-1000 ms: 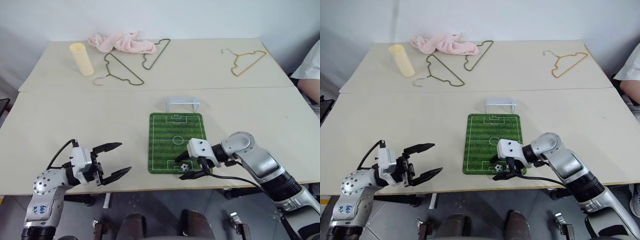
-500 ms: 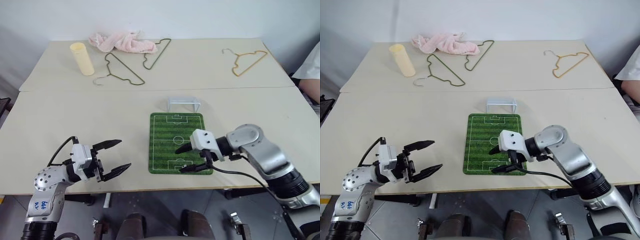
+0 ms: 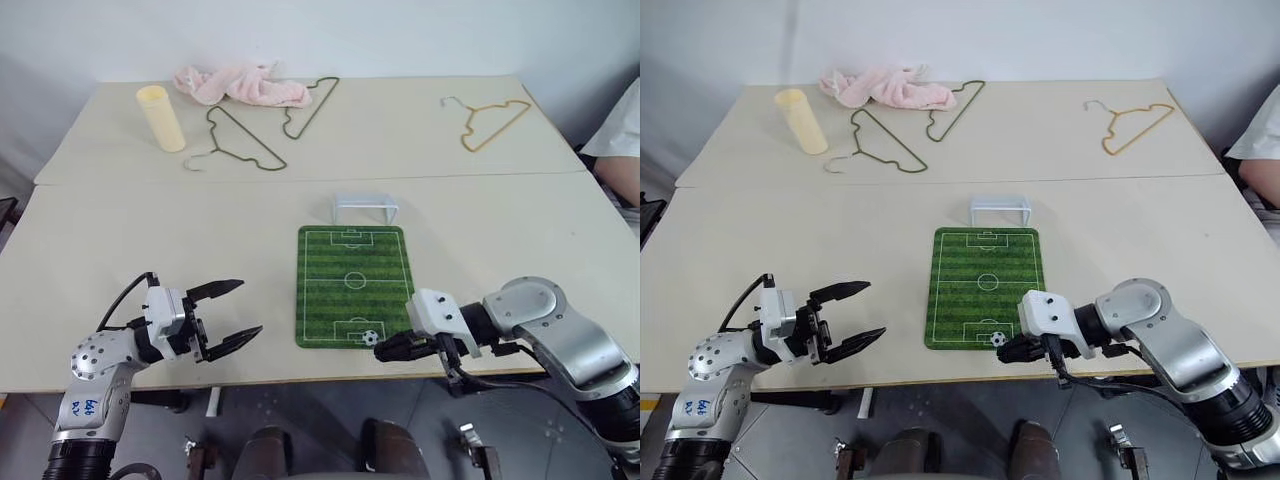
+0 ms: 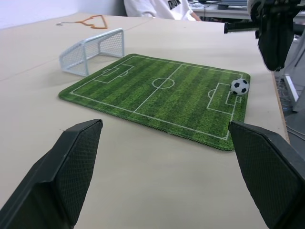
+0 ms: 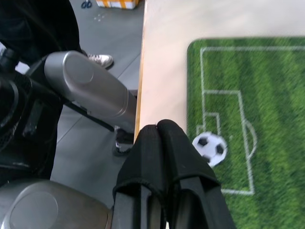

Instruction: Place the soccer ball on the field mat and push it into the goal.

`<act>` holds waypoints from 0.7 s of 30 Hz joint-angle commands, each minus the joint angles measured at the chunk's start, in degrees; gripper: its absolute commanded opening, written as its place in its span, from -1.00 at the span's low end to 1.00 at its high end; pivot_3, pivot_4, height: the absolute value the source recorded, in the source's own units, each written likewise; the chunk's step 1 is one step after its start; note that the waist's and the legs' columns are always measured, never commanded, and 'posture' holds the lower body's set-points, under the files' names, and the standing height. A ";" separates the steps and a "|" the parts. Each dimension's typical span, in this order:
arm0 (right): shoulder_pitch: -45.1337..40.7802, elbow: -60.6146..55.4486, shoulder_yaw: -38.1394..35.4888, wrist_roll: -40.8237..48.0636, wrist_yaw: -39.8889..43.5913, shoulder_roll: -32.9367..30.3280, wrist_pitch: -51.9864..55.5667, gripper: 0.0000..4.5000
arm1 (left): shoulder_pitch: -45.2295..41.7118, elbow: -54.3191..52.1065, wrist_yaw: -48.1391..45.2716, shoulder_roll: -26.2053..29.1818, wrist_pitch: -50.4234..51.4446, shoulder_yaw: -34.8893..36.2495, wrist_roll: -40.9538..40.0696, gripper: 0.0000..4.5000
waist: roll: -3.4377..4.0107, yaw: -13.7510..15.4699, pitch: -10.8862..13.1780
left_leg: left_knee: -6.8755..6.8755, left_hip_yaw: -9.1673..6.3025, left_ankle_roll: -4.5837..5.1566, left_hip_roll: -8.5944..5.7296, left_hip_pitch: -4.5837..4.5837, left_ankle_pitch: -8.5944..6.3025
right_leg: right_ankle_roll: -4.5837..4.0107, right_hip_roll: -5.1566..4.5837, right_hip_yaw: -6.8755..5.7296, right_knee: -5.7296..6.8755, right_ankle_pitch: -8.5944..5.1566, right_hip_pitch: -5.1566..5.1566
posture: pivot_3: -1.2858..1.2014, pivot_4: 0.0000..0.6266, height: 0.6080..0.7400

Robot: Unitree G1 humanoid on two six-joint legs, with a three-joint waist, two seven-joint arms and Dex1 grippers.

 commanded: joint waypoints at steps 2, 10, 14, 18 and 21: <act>-1.64 3.32 2.23 -1.62 -0.69 3.24 -2.94 -1.00 | -0.45 -0.72 -0.49 0.56 -0.38 0.21 -0.25 1.00 | 0.00 0.04 0.00 | 0.01 0.00 0.00 0.00 0.00 0.00 | 0.00 0.00 0.00 0.00 0.00 0.00 | 0.03 -0.52 1.00; -6.36 14.43 3.66 -5.91 -3.38 9.08 -7.79 -1.00 | -0.24 -1.47 -0.62 1.25 0.02 0.78 -0.39 1.00 | 0.00 0.07 0.00 | 0.04 -0.01 0.00 0.00 -0.02 0.00 | 0.00 0.00 -0.01 0.01 0.00 0.00 | 0.03 -0.52 1.00; -13.45 23.68 0.28 -9.11 -8.89 11.77 -12.24 -1.00 | -0.69 -1.06 -0.58 1.56 -0.18 0.93 -0.25 1.00 | 0.01 -0.04 0.00 | 0.09 0.01 0.00 0.00 -0.02 0.00 | 0.00 0.00 0.00 0.03 0.00 0.00 | 0.03 -0.52 1.00; -26.20 32.03 -7.24 -8.37 -17.18 15.04 -13.72 -1.00 | -2.91 0.80 -0.42 1.21 -0.94 0.70 0.33 1.00 | 0.13 -0.25 0.08 | 0.13 0.04 -0.03 0.00 -0.04 0.02 | 0.00 0.00 0.01 0.07 0.00 -0.03 | 0.03 -0.52 1.00; -29.57 34.08 -9.68 -8.13 -18.11 14.57 -13.29 -1.00 | -3.64 1.51 -0.50 0.74 -1.29 0.26 0.71 1.00 | 0.13 -0.02 0.07 | 0.03 0.01 -0.04 0.03 -0.01 0.03 | 0.00 0.02 -0.01 0.12 0.00 -0.07 | 0.03 -0.52 1.00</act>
